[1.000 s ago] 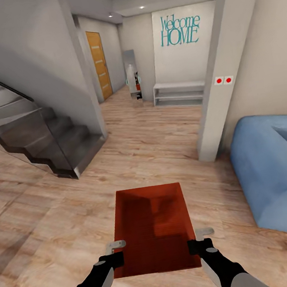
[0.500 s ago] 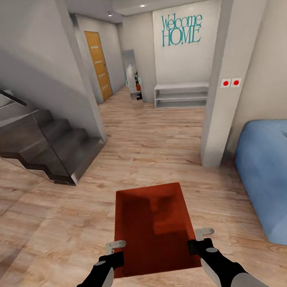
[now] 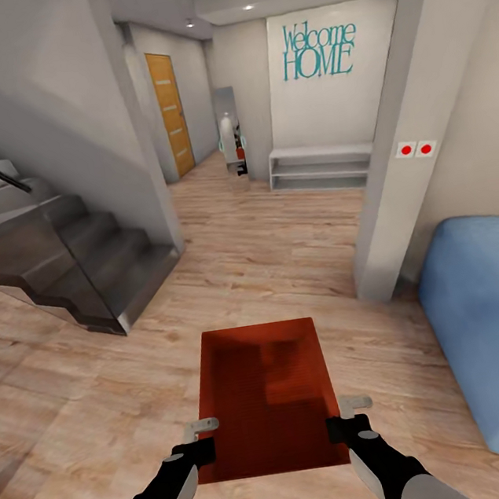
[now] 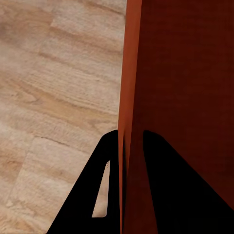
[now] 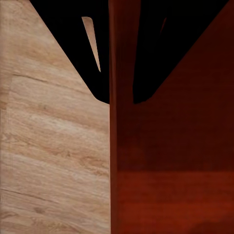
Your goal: Move the two storage containers from the living room to the garage. In the garage, place one container on the floor and stack the other container on top of it (either order is fine).
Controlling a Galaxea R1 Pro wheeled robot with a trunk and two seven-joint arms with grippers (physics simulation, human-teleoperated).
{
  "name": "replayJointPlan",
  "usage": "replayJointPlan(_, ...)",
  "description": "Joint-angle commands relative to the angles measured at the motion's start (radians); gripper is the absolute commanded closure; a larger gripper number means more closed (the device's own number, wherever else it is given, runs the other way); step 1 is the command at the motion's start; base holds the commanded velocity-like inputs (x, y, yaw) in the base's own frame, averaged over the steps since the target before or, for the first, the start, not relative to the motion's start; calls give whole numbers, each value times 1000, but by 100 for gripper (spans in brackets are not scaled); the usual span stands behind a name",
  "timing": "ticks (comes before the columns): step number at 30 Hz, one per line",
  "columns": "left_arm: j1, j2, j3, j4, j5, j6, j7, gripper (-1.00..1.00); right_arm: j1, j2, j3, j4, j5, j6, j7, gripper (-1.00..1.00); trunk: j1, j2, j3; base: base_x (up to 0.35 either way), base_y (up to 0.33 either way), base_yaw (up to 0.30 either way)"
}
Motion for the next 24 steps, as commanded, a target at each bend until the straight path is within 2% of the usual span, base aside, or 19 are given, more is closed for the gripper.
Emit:
replayJointPlan(1, 1, 7, -16, -1, -14, 6, 9, 100, -1, -24, -17, -41, 16, 1, -61, 100, 1, -2, -2, 337, 0, 0)
replayJointPlan(24, 1, 8, -16, 0, -14, 6, 9, 100, -1, -24, -17, -41, 16, 2, -61, 100, 1, -2, -2, 337, 0, 0)
